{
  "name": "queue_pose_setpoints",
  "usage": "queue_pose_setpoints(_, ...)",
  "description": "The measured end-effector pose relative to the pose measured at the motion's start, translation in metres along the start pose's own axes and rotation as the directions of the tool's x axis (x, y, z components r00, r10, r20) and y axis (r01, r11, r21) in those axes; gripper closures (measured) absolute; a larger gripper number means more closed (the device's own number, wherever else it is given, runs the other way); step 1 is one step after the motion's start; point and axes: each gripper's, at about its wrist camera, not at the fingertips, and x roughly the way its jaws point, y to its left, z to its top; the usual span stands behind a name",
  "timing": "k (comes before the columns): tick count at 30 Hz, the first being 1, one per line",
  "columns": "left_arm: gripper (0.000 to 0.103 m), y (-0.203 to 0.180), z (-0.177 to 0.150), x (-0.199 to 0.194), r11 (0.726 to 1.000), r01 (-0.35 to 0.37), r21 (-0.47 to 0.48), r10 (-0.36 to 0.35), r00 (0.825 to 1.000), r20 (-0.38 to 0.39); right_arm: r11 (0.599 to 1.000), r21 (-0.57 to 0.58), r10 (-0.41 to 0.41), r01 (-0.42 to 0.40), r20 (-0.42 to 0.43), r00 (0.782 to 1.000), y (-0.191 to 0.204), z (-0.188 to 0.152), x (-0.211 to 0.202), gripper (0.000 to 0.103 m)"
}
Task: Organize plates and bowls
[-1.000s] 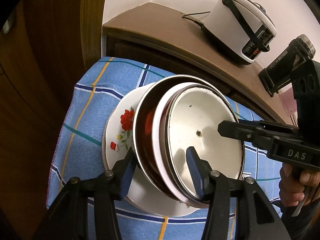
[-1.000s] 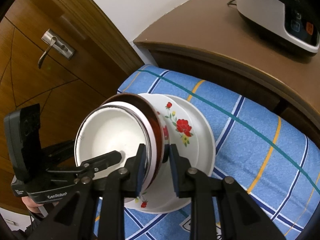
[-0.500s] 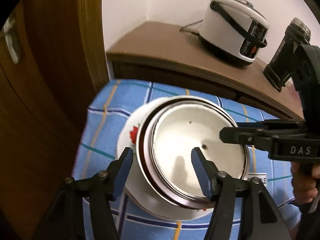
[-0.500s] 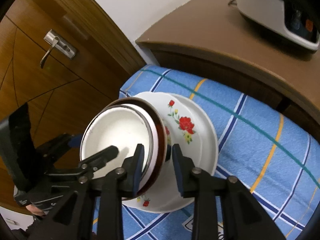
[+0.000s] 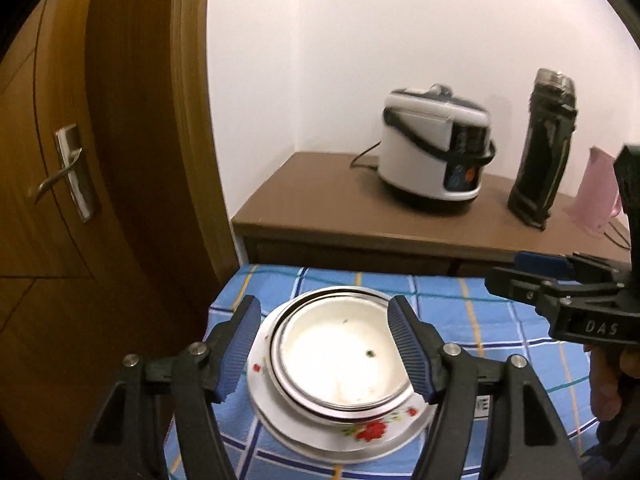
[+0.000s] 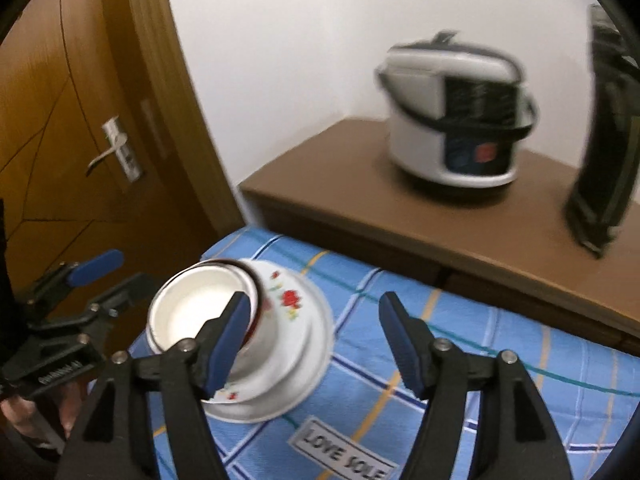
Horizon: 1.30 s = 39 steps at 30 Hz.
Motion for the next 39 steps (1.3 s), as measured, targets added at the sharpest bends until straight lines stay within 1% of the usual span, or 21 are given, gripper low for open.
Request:
queue_pose_setpoints(5, 0.034, -0.017, 0.001, -0.007, 1.000, 0.012, 0.001, -0.012, 1.000, 0.029, 0.998, 0.006, -0.070, 0.070, 0.101, 0.992, -0.012, -0.011, -0.033, 0.032)
queue_pose_setpoints(8, 0.034, -0.027, 0.000, -0.009, 1.000, 0.011, -0.005, -0.011, 0.999, 0.042, 0.995, 0.010, -0.104, 0.104, 0.163, 0.981, -0.018, -0.015, -0.051, 0.027)
queue_pose_setpoints(10, 0.034, -0.035, -0.001, -0.011, 1.000, 0.023, -0.004, -0.023, 0.999, 0.047, 0.992, 0.009, -0.123, 0.123, 0.195, 0.973, -0.020, -0.018, -0.062, 0.026)
queue_pose_setpoints(12, 0.034, -0.042, -0.002, -0.013, 0.999, 0.033, 0.003, -0.034, 0.998, 0.048, 0.992, 0.002, -0.127, 0.130, 0.208, 0.970, -0.019, -0.020, -0.068, 0.023)
queue_pose_setpoints(16, 0.034, -0.056, -0.001, -0.017, 0.999, 0.044, 0.021, -0.045, 0.997, 0.055, 0.991, 0.002, -0.133, 0.136, 0.231, 0.964, -0.023, -0.024, -0.080, 0.022)
queue_pose_setpoints(19, 0.034, -0.062, 0.000, -0.022, 0.998, 0.052, 0.024, -0.053, 0.996, 0.066, 0.988, 0.002, -0.148, 0.152, 0.254, 0.956, -0.024, -0.028, -0.089, 0.019)
queue_pose_setpoints(21, 0.034, -0.066, 0.000, -0.024, 0.998, 0.055, 0.028, -0.057, 0.996, 0.071, 0.987, 0.003, -0.156, 0.161, 0.270, 0.950, -0.024, -0.030, -0.094, 0.016)
queue_pose_setpoints(23, 0.034, -0.070, 0.000, -0.027, 0.998, 0.058, 0.035, -0.061, 0.995, 0.075, 0.986, 0.000, -0.161, 0.167, 0.280, 0.947, -0.024, -0.031, -0.098, 0.015)
queue_pose_setpoints(31, 0.033, -0.076, 0.001, -0.031, 0.997, 0.068, 0.040, -0.071, 0.994, 0.082, 0.985, -0.003, -0.164, 0.172, 0.298, 0.940, -0.025, -0.031, -0.107, 0.015)
queue_pose_setpoints(39, 0.033, -0.075, 0.002, -0.031, 0.997, 0.068, 0.038, -0.071, 0.994, 0.085, 0.984, -0.016, -0.167, 0.180, 0.301, 0.939, -0.022, -0.031, -0.107, 0.013)
